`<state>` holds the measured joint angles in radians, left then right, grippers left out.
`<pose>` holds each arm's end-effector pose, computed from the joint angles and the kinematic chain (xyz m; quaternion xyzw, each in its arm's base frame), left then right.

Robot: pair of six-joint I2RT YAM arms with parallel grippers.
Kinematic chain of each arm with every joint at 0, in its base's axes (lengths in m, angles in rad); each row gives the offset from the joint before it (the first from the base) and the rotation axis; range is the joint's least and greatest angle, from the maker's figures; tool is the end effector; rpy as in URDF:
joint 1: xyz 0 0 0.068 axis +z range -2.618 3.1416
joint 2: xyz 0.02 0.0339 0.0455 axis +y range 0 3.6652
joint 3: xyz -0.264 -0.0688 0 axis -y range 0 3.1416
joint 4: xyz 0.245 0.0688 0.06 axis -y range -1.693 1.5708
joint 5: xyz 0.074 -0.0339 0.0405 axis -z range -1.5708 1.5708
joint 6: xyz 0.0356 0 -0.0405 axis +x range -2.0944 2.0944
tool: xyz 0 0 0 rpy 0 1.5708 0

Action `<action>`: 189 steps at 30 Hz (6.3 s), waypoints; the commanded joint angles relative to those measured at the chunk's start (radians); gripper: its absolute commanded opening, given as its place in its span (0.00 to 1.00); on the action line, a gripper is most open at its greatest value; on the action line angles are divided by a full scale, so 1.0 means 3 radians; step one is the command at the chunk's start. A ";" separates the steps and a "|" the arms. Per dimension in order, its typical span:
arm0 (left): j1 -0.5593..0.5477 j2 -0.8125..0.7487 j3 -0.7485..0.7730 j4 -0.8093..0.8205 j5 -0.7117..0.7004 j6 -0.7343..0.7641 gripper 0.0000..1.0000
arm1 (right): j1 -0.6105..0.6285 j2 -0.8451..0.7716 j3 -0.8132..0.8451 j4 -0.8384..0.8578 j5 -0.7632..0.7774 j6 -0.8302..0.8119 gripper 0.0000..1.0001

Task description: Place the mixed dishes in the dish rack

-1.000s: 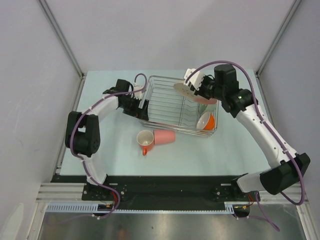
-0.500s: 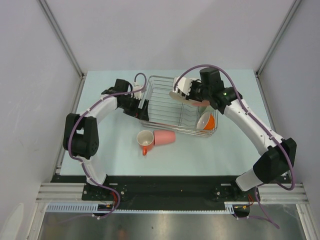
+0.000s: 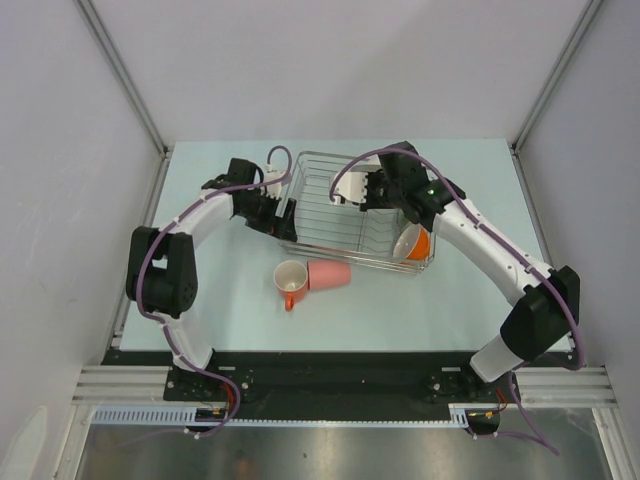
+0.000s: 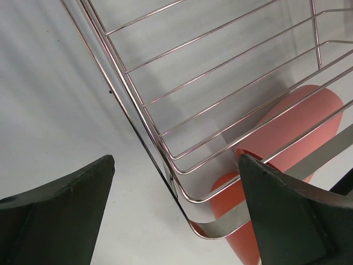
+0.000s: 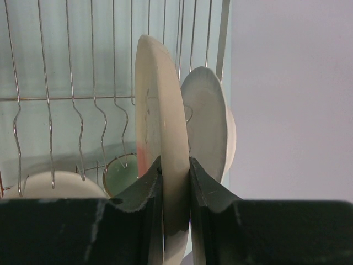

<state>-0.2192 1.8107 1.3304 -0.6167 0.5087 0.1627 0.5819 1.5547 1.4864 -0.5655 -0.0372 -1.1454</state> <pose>0.3629 -0.0986 0.2164 0.2365 0.9125 -0.2509 0.2201 0.2938 0.1949 0.3557 -0.6836 0.5732 -0.1096 0.4383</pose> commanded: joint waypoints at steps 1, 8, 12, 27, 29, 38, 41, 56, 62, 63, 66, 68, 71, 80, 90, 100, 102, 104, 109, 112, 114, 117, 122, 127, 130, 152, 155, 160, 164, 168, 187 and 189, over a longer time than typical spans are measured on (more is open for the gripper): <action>0.0035 -0.0017 -0.0017 0.0020 0.0079 0.0097 1.00 | -0.0012 -0.0049 0.0082 0.0331 0.0221 -0.0171 0.00; 0.0040 -0.0007 -0.0007 0.0036 0.0079 0.0102 1.00 | -0.0063 0.0028 0.0036 0.0336 0.0155 0.0003 0.00; 0.0040 -0.0033 -0.0017 0.0046 0.0053 0.0107 1.00 | -0.0099 0.0125 0.0041 0.0387 -0.0019 0.0070 0.00; 0.0061 -0.0048 -0.0032 0.0051 0.0038 0.0133 1.00 | -0.0165 0.0432 0.0000 0.0448 -0.0188 0.0417 0.00; 0.0061 -0.0053 -0.0032 0.0046 0.0033 0.0143 1.00 | -0.0186 0.0437 -0.0005 0.0448 -0.0193 0.0509 0.09; 0.0066 -0.0017 0.0116 -0.0015 -0.0018 0.0189 1.00 | -0.0212 0.0228 -0.0240 0.0489 -0.0270 0.0786 0.54; 0.0066 0.0013 0.0192 -0.0036 -0.0039 0.0189 1.00 | -0.0217 0.0095 -0.0353 0.0535 -0.0310 0.0852 1.00; 0.0076 0.0284 0.0581 -0.0087 -0.0192 0.0245 0.99 | -0.0186 -0.0733 -0.0557 0.0550 -0.0551 0.1301 1.00; 0.0076 0.0581 0.0990 -0.0041 -0.0279 0.0163 1.00 | -0.0334 -0.1061 -0.0588 0.0806 -0.0387 0.2195 1.00; 0.0076 0.0621 0.1041 -0.0051 -0.0279 0.0148 1.00 | -0.0446 -0.1117 -0.0608 0.0918 -0.0362 0.2597 1.00; 0.0061 0.0739 0.1159 -0.0117 -0.0218 0.0133 1.00 | -0.0554 -0.1189 -0.0777 0.1158 -0.0081 0.3156 1.00; 0.0020 0.0699 0.1047 -0.0113 -0.0203 0.0178 1.00 | -0.0641 -0.1209 -0.0823 0.1195 0.0052 0.3352 1.00; -0.0036 0.0597 0.0782 -0.0082 -0.0233 0.0342 1.00 | -0.0712 -0.1179 -0.0844 0.1236 0.0210 0.3623 1.00; -0.0139 0.0413 0.0398 -0.0302 -0.0228 0.0659 1.00 | -0.0718 -0.1097 -0.0920 0.1348 0.0369 0.3782 1.00; -0.0287 0.0162 0.0351 -0.0424 -0.0233 0.0654 1.00 | -0.0438 -0.1020 -0.1074 0.1405 0.0558 0.3727 1.00; -0.0195 -0.0237 0.0617 -0.0726 -0.0499 0.0654 1.00 | 0.0838 -0.0714 -0.1074 0.0991 0.1211 0.3278 1.00; -0.0134 -0.0344 0.0704 -0.0787 -0.0591 0.0634 1.00 | 0.1259 -0.0596 -0.1074 0.0995 0.2242 0.3006 1.00; -0.0108 -0.0598 0.0699 -0.0666 -0.0784 0.0639 1.00 | 0.1547 -0.0412 -0.1074 0.1189 0.3084 0.2938 1.00; 0.0014 -0.0999 0.0127 -0.0083 -0.1265 0.0512 1.00 | 0.1348 -0.0314 -0.1074 0.0853 0.2488 0.3802 1.00; 0.0020 -0.0973 0.0111 -0.0352 -0.1527 0.0465 1.00 | 0.1430 -0.0406 -0.1074 0.0903 0.1961 0.3900 1.00; 0.0010 -0.1415 -0.0139 -0.0175 -0.1578 0.0511 1.00 | 0.1527 -0.0386 -0.1043 0.0959 0.1929 0.3864 1.00; 0.0081 -0.1877 -0.0573 0.0377 -0.1817 0.0527 1.00 | 0.1655 -0.0187 -0.0931 0.0899 0.2082 0.3732 1.00; 0.0362 -0.1684 -0.0789 0.0149 -0.1364 0.0363 0.97 | 0.1737 0.0053 -0.0624 0.0837 0.2129 0.3761 1.00; 0.0352 -0.2057 -0.0947 0.0189 -0.1169 0.0357 0.85 | 0.1788 0.0242 -0.0364 0.0689 0.1756 0.3884 1.00; 0.0352 -0.2088 -0.0973 0.0123 -0.1164 0.0388 0.98 | 0.1772 0.0411 -0.0139 0.0571 0.1459 0.3915 0.99; 0.1195 -0.1572 -0.0927 0.0373 -0.0653 0.0153 1.00 | 0.2028 0.1480 0.1197 -0.0518 0.0451 0.3716 0.68; 0.1298 -0.1459 -0.0963 0.0399 -0.0550 0.0173 1.00 | 0.2023 0.1562 0.1135 -0.0523 0.0482 0.3670 0.65; 0.1359 -0.1398 -0.1039 0.0470 -0.0530 0.0194 1.00 | 0.1946 0.1628 0.0962 -0.0319 0.0543 0.3603 0.64; 0.1405 -0.1342 -0.1014 0.0475 -0.0484 0.0199 0.99 | 0.1829 0.1623 0.0823 -0.0135 0.0497 0.3613 0.61; 0.1411 -0.1306 -0.0958 0.0455 -0.0479 0.0204 1.00 | 0.1752 0.1639 0.0721 0.0008 0.0416 0.3639 0.60; 0.1257 -0.1668 -0.0293 0.0056 0.0722 -0.0210 1.00 | 0.1405 0.1123 0.0976 0.0233 -0.0304 0.3920 0.00; 0.1252 -0.1699 -0.0222 0.0097 0.0865 -0.0312 1.00 | 0.1247 0.0731 0.0911 0.0493 -0.0762 0.4108 0.00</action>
<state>0.1711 1.3540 1.1999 -0.5961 0.6193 0.1402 1.0313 2.0441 1.7161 -0.5690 -0.0772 0.0032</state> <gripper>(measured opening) 0.996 0.120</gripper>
